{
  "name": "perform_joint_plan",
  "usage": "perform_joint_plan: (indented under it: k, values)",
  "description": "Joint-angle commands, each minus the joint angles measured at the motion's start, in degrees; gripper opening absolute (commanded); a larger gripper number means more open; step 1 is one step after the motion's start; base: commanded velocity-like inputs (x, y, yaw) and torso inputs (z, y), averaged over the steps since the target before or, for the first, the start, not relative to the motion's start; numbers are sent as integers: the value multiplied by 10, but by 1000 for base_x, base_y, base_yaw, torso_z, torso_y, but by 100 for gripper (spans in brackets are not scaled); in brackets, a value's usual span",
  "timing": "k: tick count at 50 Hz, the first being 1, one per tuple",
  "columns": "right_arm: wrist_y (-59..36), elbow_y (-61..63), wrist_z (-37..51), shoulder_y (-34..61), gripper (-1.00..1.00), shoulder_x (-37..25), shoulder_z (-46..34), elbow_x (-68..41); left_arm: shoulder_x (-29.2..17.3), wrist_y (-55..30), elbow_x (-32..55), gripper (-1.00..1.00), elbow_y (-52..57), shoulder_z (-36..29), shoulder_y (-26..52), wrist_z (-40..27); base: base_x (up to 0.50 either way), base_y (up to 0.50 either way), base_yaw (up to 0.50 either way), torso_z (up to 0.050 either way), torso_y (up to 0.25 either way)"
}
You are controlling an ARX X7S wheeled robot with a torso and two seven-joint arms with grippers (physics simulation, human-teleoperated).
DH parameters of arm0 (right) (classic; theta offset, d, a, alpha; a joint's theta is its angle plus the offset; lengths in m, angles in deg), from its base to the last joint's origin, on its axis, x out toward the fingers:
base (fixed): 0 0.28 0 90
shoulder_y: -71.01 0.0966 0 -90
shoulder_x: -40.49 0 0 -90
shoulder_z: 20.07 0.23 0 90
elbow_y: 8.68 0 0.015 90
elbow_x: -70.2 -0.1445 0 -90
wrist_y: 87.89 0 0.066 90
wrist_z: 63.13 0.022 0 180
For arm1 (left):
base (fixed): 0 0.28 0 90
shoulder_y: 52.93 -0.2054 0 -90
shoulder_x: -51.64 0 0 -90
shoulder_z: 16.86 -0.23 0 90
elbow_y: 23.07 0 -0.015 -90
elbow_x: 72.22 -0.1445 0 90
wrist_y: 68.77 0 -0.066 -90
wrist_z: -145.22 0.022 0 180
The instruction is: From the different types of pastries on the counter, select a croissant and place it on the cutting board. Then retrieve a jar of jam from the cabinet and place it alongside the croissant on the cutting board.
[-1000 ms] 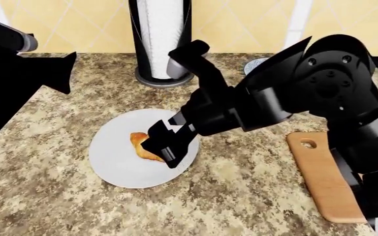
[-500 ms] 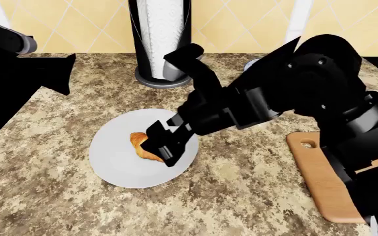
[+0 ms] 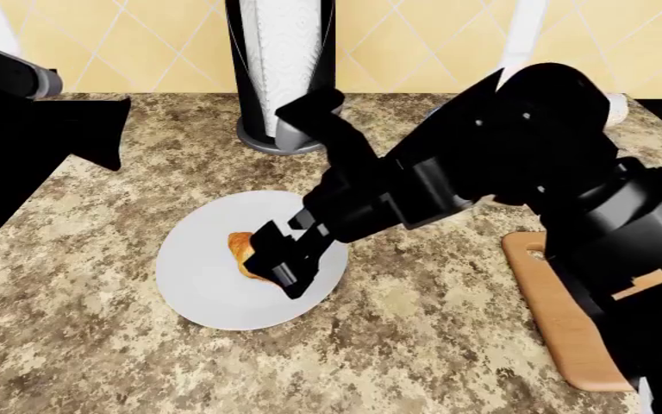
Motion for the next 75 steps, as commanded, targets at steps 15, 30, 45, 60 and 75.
perform_joint_plan:
  k: [15, 30, 45, 60, 75]
  values:
    - [17, -26, -39, 12, 100, 17, -38, 28, -4, 6, 6, 100, 0, 6, -11, 1, 0, 0, 0, 0, 0]
    - [27, -33, -51, 14, 100, 20, -48, 35, -2, 8, 4, 100, -4, 3, -10, 1, 0, 0, 0, 0, 0]
    - [36, -47, -66, 16, 100, 29, -63, 45, -4, 13, 7, 100, -9, 7, -12, 1, 0, 0, 0, 0, 0]
    - [44, -55, -77, 15, 100, 33, -75, 52, -3, 15, 8, 100, -12, 8, -14, 0, 0, 0, 0, 0, 0]
    - [56, -73, -96, 15, 100, 42, -92, 65, -4, 21, 7, 100, -20, 9, -16, 1, 0, 0, 0, 0, 0]
